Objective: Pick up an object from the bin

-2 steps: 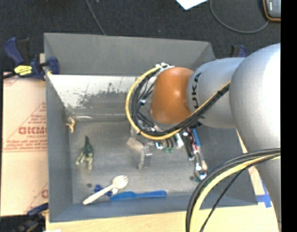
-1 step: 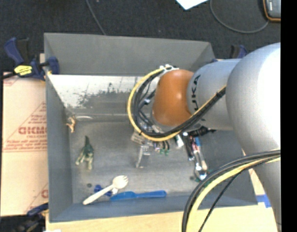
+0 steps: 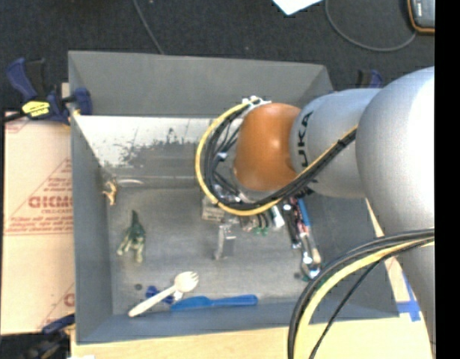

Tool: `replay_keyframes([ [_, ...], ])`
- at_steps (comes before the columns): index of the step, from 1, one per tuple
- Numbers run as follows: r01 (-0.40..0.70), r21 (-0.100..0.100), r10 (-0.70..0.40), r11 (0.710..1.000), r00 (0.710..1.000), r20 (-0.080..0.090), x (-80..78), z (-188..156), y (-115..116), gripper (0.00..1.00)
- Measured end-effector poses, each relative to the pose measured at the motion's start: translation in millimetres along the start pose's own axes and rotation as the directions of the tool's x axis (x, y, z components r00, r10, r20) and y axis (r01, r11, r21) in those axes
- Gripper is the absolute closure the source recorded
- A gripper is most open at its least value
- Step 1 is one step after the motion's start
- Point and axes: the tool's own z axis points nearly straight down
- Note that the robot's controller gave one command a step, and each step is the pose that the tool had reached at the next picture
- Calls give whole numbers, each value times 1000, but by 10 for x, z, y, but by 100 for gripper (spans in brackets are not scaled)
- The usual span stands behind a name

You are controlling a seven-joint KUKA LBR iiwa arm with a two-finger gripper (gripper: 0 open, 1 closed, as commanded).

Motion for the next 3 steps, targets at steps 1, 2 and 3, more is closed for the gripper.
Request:
replay_keyframes([
  [1,-350,-5,350,937,937,18,-93,14,-192,0],
  [2,-10,-2,10,1000,1000,11,-230,-5,-175,100],
  [3,-10,-2,10,1000,1000,11,-230,-5,-175,100],
])
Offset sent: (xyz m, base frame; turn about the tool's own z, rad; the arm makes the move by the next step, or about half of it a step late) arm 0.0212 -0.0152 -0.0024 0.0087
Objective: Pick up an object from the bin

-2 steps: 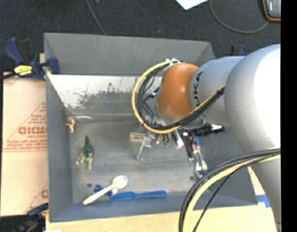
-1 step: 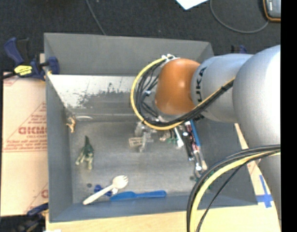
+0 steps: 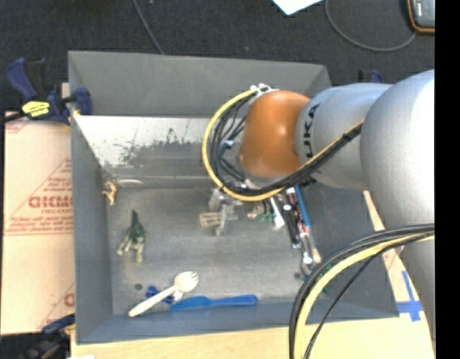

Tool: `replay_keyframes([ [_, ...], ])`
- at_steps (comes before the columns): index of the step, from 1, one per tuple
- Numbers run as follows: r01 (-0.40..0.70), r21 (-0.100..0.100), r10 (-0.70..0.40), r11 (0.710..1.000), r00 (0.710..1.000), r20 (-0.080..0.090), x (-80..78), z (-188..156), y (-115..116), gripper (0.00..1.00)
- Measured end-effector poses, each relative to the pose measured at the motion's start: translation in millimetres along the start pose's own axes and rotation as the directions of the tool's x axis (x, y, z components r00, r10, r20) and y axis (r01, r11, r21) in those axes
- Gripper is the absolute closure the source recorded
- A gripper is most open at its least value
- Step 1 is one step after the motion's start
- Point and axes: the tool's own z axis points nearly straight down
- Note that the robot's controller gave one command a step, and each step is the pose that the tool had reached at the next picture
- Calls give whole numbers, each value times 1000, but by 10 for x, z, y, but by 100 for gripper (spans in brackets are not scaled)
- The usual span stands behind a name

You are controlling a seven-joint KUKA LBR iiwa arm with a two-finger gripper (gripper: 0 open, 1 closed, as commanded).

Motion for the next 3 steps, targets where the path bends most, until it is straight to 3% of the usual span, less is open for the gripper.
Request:
replay_keyframes([
  [3,-2,0,2,1000,1000,3,-8,-526,-7,100],
])
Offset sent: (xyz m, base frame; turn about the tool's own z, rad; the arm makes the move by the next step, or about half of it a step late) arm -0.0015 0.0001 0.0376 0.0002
